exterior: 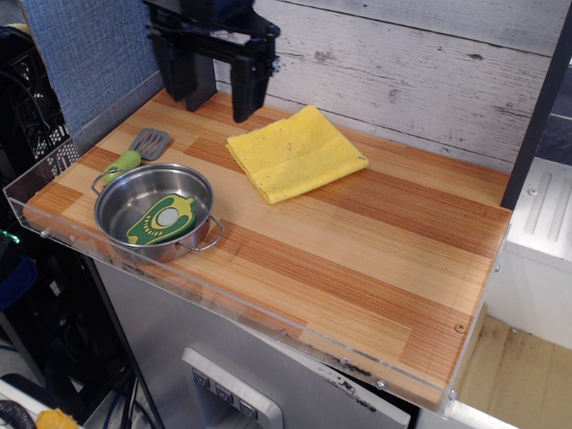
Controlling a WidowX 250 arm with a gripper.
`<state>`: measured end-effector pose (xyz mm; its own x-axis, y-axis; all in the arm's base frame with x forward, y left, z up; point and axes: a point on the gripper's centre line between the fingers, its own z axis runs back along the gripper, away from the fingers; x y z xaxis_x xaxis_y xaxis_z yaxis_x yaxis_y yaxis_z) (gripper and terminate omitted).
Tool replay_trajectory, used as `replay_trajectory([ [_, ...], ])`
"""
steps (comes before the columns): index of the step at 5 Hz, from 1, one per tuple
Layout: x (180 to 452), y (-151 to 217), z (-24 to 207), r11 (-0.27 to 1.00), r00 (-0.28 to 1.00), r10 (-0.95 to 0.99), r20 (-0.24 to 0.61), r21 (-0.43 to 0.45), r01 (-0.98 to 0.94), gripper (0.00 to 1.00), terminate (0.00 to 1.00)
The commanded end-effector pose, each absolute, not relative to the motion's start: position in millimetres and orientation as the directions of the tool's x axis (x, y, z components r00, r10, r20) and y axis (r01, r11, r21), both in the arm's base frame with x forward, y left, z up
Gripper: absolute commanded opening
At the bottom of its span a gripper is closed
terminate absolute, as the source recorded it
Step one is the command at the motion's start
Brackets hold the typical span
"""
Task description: Move the yellow piece of cloth towards the right edge of the table.
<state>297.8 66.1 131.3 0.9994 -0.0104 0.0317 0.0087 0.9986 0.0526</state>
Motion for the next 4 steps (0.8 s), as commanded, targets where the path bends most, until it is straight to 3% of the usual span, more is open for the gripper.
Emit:
replay_trajectory([
  [1, 340, 77, 122, 0.993, 0.991, -0.036, 0.129, 0.115, 0.021, 1.00, 0.00],
  [4, 369, 90, 76, 0.997, 0.996, 0.027, 0.089, 0.063, -0.033, 1.00, 0.00],
])
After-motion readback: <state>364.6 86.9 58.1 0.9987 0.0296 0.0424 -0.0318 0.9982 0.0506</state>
